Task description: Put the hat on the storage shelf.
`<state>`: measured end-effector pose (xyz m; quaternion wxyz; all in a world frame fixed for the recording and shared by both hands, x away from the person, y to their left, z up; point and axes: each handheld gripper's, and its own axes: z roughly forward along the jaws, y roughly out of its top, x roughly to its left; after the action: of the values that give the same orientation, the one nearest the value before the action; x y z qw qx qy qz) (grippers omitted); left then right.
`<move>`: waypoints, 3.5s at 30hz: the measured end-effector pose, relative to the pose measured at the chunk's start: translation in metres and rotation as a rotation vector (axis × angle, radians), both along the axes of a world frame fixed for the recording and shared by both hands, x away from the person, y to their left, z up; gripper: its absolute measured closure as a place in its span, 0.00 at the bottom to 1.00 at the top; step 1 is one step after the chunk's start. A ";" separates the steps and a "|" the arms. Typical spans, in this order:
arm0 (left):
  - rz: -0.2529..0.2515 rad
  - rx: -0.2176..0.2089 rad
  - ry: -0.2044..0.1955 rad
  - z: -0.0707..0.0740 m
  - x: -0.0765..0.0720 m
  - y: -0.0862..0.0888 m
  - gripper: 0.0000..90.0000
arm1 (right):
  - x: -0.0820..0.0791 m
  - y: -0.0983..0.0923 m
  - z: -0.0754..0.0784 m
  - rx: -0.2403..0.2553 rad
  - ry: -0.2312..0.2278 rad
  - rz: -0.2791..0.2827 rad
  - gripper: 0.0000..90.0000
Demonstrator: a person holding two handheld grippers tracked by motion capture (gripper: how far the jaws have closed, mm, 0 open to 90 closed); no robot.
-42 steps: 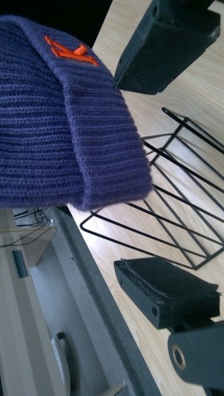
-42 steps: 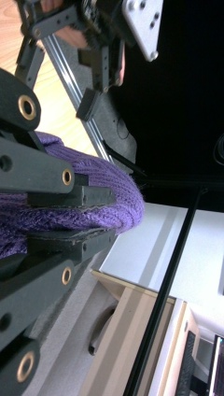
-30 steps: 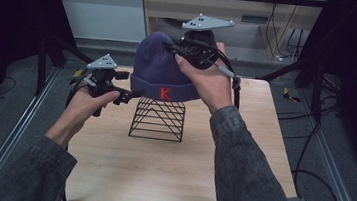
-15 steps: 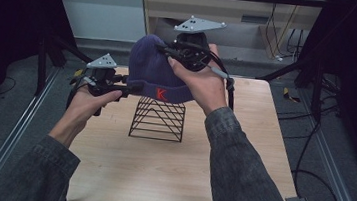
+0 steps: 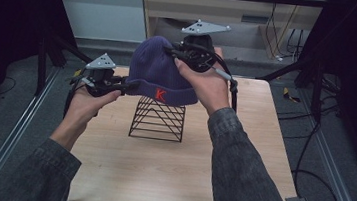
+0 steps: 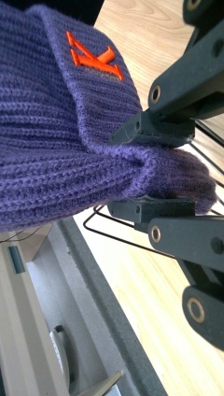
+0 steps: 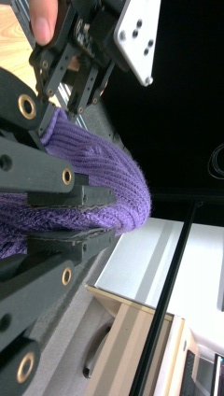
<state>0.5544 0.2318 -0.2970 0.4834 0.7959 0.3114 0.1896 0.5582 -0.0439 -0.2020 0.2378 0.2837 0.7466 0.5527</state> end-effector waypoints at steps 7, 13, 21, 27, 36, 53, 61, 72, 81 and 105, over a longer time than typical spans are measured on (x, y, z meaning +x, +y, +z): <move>0.006 0.025 0.015 0.000 -0.001 0.002 0.75 | 0.007 0.000 -0.011 -0.002 0.027 -0.014 0.89; 0.033 0.011 0.029 -0.008 0.003 0.007 0.75 | 0.014 0.001 -0.024 -0.005 0.053 -0.024 0.89; 0.053 0.017 0.061 -0.024 0.003 0.012 0.76 | 0.022 0.005 -0.041 -0.057 0.078 -0.035 0.89; 0.056 0.018 0.067 -0.032 0.002 0.015 0.76 | 0.023 0.010 -0.047 -0.083 0.081 -0.032 0.88; 0.040 0.032 0.081 -0.042 -0.001 0.016 0.76 | 0.018 0.011 -0.054 -0.112 0.081 -0.021 0.88; 0.026 0.043 0.087 -0.052 -0.004 0.013 0.76 | 0.009 0.005 -0.063 -0.136 0.094 -0.006 0.88; 0.032 0.037 0.089 -0.058 -0.007 0.012 0.76 | 0.003 0.005 -0.065 -0.162 0.091 0.009 0.87; 0.024 0.042 0.109 -0.074 -0.008 0.011 0.75 | -0.003 0.002 -0.077 -0.215 0.109 0.028 0.87; 0.022 0.052 0.120 -0.086 -0.009 0.010 0.75 | -0.004 0.003 -0.086 -0.233 0.138 0.036 0.87; 0.038 0.076 0.132 -0.103 -0.009 0.019 0.73 | -0.004 0.013 -0.100 -0.279 0.186 0.065 0.85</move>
<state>0.5458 0.2506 -0.4003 0.4275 0.8183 0.3504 0.1575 0.5538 -0.0305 -0.3022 0.1866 0.2737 0.8436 0.4226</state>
